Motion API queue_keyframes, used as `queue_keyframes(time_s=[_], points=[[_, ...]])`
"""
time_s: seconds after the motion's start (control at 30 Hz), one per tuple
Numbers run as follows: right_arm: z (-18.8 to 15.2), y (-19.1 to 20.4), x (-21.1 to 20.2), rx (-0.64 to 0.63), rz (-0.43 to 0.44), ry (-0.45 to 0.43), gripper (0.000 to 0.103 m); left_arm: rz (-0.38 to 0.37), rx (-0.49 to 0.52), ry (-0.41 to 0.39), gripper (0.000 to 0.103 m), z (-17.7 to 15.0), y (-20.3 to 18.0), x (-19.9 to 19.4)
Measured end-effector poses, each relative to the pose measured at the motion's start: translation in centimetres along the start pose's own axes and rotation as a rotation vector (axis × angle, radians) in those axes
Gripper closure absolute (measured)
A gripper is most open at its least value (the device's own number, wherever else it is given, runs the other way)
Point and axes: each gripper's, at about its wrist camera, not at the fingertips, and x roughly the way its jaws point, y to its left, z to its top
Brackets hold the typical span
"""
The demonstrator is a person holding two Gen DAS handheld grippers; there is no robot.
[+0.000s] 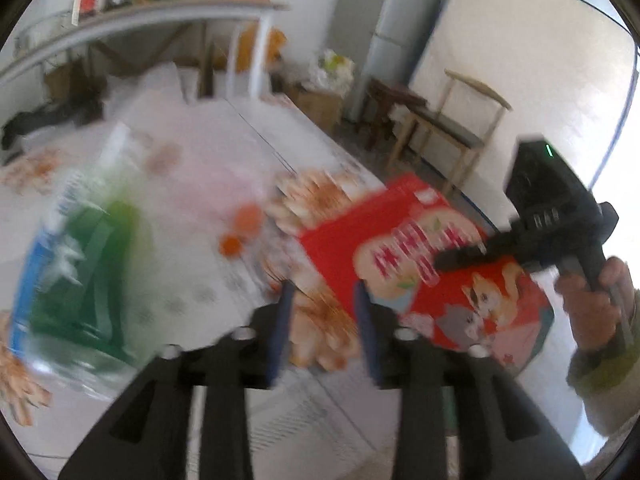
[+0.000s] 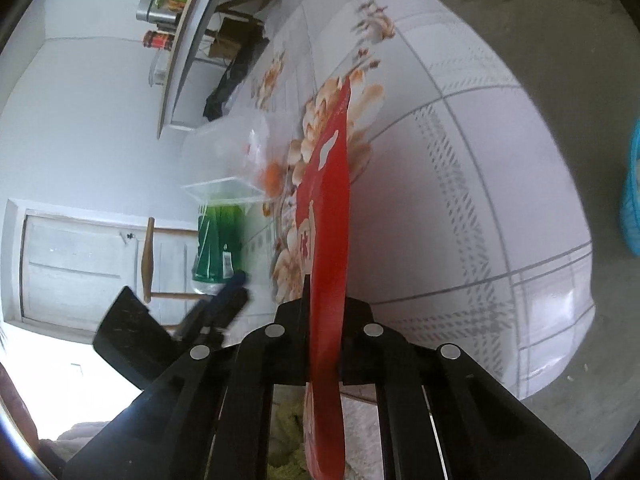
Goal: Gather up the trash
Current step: 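Hold the red snack bag with the right gripper while the left gripper reaches toward the clear plastic box, then grasp the clear plastic box with the left gripper and lift it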
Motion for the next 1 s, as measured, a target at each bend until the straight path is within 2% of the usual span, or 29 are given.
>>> queue_keyframes(time_s=[0.03, 0.1, 0.2, 0.3, 0.37, 0.43, 0.47, 0.53, 0.63, 0.7, 0.77, 0.87, 0.93, 1.0], points=[[0.0, -0.1, 0.1, 0.003, 0.004, -0.005, 0.096, 0.022, -0.023, -0.024, 0.049, 0.3, 0.5, -0.3], [-0.1, -0.6, 0.2, 0.009, 0.010, -0.008, 0.096, 0.073, -0.092, -0.069, 0.037, 1.0, 1.7, -0.6], [-0.1, -1.0, 0.4, 0.027, 0.021, -0.010, 0.096, 0.117, -0.132, -0.104, 0.031, 1.7, 2.3, -0.5], [-0.2, -1.4, -0.1, 0.037, 0.028, -0.016, 0.096, 0.156, -0.103, -0.121, 0.030, 2.6, 2.0, -0.6], [-0.2, -1.6, -0.4, 0.038, 0.030, -0.022, 0.095, 0.166, -0.075, -0.132, 0.030, 3.4, 2.0, -1.0], [-0.2, -1.6, -0.5, 0.039, 0.034, -0.025, 0.095, 0.176, -0.006, -0.140, 0.030, 4.1, 1.9, -1.6], [-0.1, -1.5, -0.5, 0.037, 0.035, -0.024, 0.095, 0.180, 0.041, -0.140, 0.029, 4.6, 1.9, -1.9], [0.0, -1.4, -0.5, 0.032, 0.036, -0.022, 0.095, 0.172, 0.188, -0.117, 0.018, 5.7, 1.8, -2.4], [0.0, -1.2, -0.5, 0.015, 0.030, -0.019, 0.094, 0.128, 0.416, -0.003, 0.010, 8.2, 1.6, -2.0], [0.1, -1.0, -0.4, 0.005, 0.027, -0.020, 0.094, 0.079, 0.532, 0.070, 0.010, 10.1, 1.5, -1.7], [0.1, -1.0, -0.4, 0.005, 0.028, -0.023, 0.093, 0.042, 0.607, 0.116, 0.006, 12.1, 1.6, -1.3], [0.0, -1.0, -0.2, 0.009, 0.035, -0.029, 0.092, 0.007, 0.789, 0.244, 0.006, 14.2, 0.7, 0.5], [0.0, -1.2, -0.2, 0.012, 0.041, -0.030, 0.092, -0.019, 0.937, 0.362, 0.006, 14.8, 0.0, 2.7], [-0.1, -1.4, 0.0, 0.017, 0.042, -0.028, 0.092, -0.016, 0.993, 0.466, 0.006, 15.1, -0.4, 4.9]])
